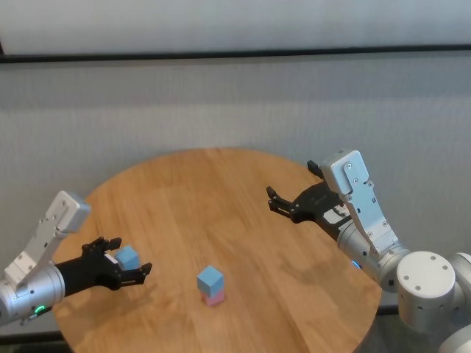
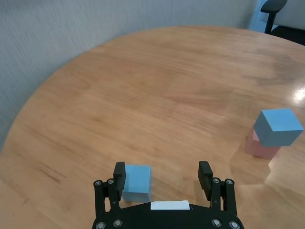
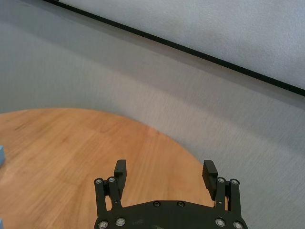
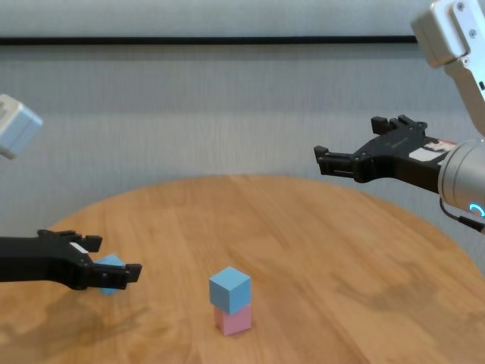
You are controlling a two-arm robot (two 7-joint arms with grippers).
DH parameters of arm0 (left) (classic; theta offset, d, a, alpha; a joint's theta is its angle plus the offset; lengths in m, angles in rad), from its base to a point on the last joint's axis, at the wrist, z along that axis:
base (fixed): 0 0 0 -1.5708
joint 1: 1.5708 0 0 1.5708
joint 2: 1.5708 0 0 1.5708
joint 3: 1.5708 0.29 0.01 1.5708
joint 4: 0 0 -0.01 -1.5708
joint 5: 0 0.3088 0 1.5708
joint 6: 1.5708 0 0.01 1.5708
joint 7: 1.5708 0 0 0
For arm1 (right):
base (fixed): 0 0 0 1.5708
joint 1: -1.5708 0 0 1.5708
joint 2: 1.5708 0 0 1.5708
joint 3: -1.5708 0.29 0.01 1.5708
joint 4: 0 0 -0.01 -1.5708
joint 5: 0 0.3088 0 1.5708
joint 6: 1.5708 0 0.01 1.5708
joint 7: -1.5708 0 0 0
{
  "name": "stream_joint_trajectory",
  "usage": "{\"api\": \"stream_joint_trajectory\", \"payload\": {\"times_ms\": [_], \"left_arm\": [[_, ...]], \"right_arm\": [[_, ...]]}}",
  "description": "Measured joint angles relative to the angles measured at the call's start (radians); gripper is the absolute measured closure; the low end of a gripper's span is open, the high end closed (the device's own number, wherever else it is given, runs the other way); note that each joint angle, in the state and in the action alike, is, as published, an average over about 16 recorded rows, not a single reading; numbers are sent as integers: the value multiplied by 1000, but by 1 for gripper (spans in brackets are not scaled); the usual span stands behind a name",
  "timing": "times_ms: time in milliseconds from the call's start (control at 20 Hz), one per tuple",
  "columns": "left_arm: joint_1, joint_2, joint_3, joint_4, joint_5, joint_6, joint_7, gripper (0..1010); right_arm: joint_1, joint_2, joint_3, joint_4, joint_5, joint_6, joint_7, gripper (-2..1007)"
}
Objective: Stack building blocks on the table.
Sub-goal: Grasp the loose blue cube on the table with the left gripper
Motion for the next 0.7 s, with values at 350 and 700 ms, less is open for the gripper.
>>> {"api": "stream_joint_trajectory", "payload": {"times_ms": [350,700], "left_arm": [[-19,-3,4,42,-29,12,-23,11],[-49,-9,17,92,-39,13,-41,11]], "right_arm": [[0,0,0,0,0,0,0,1],[0,0,0,0,0,0,0,1]]}}
